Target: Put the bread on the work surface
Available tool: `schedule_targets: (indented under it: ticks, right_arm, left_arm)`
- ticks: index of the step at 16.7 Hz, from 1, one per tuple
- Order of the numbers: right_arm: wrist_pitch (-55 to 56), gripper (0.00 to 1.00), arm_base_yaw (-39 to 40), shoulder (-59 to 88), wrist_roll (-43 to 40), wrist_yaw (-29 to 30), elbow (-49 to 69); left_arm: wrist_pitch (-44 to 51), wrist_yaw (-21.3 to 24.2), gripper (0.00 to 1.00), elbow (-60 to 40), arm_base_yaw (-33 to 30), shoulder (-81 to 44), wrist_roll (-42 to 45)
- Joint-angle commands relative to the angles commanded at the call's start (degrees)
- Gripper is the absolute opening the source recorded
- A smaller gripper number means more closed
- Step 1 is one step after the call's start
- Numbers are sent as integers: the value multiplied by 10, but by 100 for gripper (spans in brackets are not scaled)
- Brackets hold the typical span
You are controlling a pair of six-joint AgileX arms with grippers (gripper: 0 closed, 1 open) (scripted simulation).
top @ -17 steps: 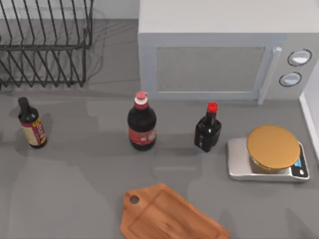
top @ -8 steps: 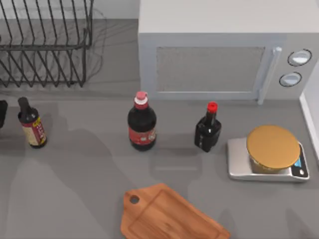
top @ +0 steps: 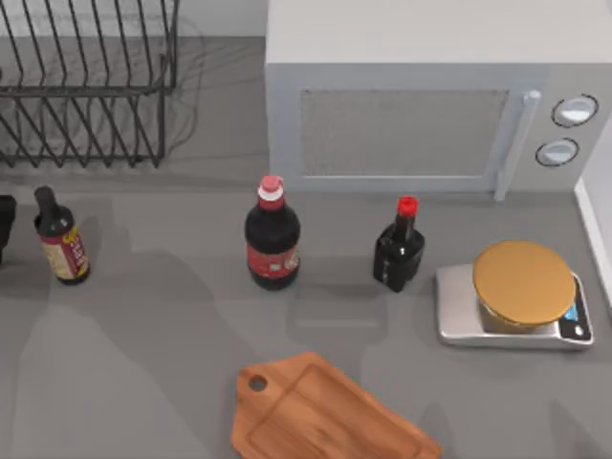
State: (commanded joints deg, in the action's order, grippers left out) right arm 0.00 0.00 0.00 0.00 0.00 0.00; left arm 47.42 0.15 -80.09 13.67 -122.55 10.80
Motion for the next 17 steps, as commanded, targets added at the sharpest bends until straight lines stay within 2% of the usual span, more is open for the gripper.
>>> schedule_targets:
  ticks: [11, 17]
  right_arm:
    - [0, 100, 0, 0, 0, 0, 0]
    - [0, 100, 0, 0, 0, 0, 0]
  left_arm:
    - [0, 0, 2, 0, 0, 0, 0]
    - [0, 0, 0, 0, 0, 0, 0]
